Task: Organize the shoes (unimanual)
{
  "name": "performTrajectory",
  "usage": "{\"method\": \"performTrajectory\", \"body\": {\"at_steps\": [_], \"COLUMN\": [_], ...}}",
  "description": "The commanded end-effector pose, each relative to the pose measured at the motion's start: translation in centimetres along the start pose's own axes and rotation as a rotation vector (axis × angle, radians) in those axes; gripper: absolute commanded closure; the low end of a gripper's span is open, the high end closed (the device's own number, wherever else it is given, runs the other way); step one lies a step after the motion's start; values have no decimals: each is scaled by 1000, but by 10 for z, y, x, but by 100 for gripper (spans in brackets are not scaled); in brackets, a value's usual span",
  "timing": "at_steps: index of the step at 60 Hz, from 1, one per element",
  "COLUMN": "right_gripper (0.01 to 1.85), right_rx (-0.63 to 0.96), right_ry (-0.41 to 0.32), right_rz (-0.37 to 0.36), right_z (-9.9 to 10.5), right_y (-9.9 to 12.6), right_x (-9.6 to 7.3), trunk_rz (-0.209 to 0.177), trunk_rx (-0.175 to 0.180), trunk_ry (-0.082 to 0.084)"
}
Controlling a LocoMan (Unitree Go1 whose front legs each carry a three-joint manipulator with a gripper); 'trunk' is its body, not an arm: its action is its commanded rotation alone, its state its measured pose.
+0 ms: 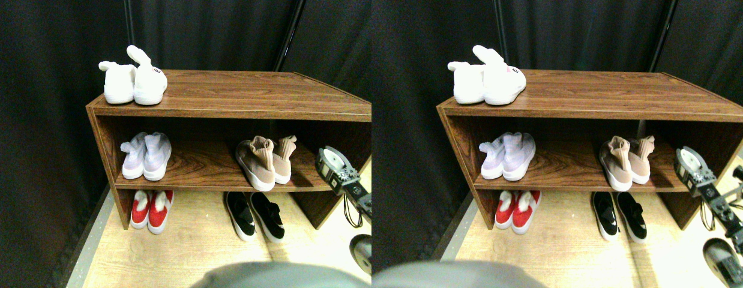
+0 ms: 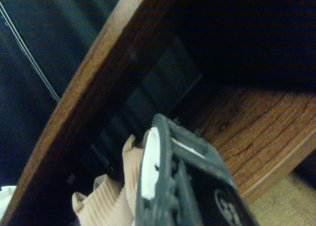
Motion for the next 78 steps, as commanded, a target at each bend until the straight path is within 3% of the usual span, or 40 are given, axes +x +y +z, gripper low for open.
{"method": "performTrajectory", "body": {"at_steps": [1,2,6,23,35,51,66,78], "right_gripper": [180,180,180,180,180,180,180,180], "right_rx": [35,40,39,26,77,161,218,268], "right_ry": [9,8,17,24,40,60,70,34], "right_rz": [57,60,81,137,116,36,-45,-118], "right_z": [-1,-1,-2,-12,-22,-32,-42,-45], "right_y": [10,10,10,0,-18,-53,-93,-114], "right_x": [-7,-9,-16,-49,-61,-57,-38,-25], "trunk_rz": [7,9,10,7,7,21,33,38], "trunk_rx": [-12,-15,-16,-17,-17,-27,-36,-41], "trunk_ry": [-4,5,13,39,52,73,89,91]}}
